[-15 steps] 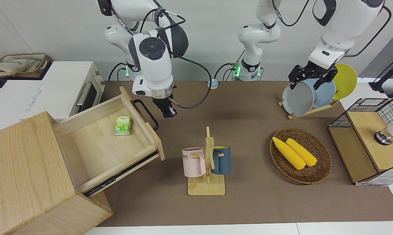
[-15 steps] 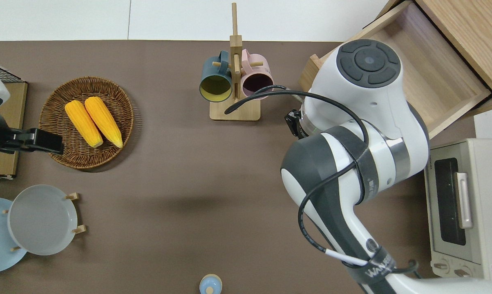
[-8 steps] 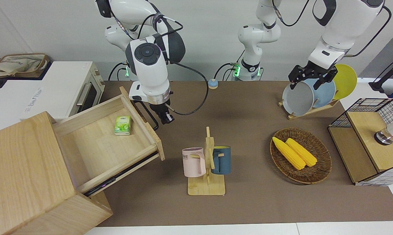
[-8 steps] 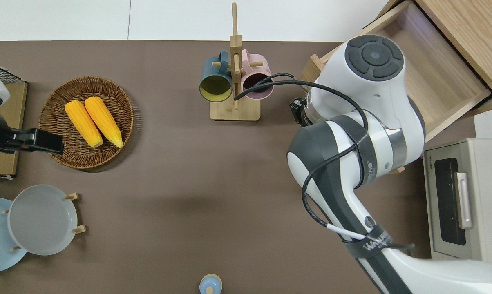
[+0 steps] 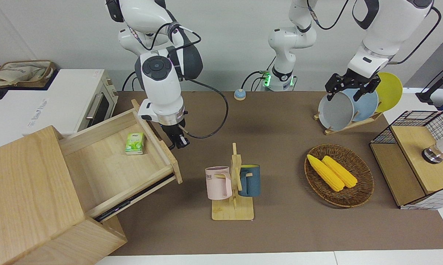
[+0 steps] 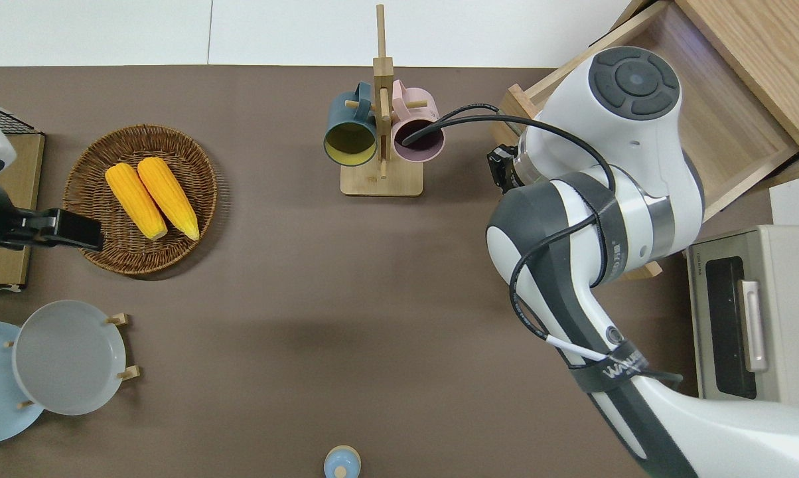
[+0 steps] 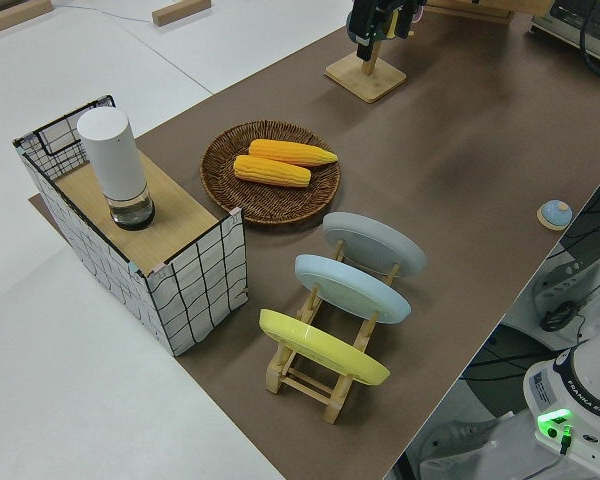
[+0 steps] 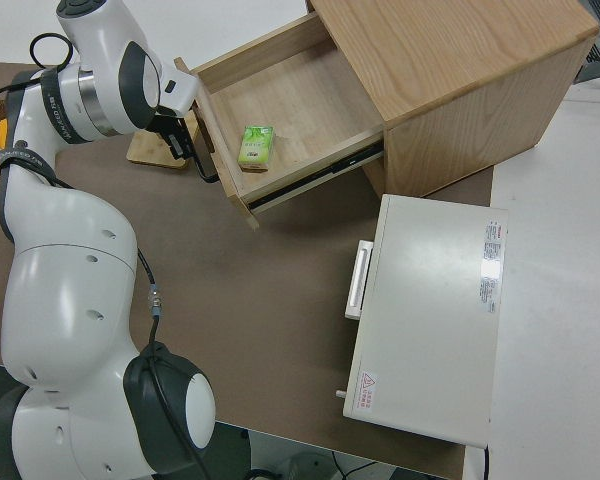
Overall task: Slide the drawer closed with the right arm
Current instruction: 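Push the drawer front with the right gripper away from the robot, then keep pushing the drawer with the right gripper until it shuts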
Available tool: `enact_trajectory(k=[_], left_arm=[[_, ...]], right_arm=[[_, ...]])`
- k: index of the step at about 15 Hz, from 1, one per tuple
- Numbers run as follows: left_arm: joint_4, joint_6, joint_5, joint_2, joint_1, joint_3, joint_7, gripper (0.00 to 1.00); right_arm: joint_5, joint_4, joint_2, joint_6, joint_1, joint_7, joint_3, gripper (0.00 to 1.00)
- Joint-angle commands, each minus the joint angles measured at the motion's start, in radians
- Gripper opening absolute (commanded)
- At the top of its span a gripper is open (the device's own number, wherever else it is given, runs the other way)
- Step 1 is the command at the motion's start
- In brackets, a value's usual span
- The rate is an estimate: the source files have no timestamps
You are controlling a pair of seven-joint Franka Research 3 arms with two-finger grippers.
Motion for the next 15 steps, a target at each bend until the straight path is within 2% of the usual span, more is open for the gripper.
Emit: enact_trajectory(k=[1,8,13,15], left_arm=[[0.010,-0.018,0.018,-0.004,-0.007,0.000,-0.010,0.99],[0.010,-0.018,0.018,-0.004,-0.007,0.000,-0.010,0.99],[0.010,-0.018,0.018,-0.004,-0.007,0.000,-0.010,0.99],[0.010,-0.018,0.018,-0.004,-0.007,0.000,-0.010,0.99]], right_arm=[[-0.032,0.036,0.030,0.018,-0.052,-0.048,0.017,0.000],[-0.034,0.059,0.048,0.018,-0.129,-0.129,0.018,0.000],[-0.034,0.102,0.077,0.003,-0.184,-0.158,0.030,0.000],[-0.040,0.102,0.083,0.001,-0.199,-0.204,0.030,0.000]])
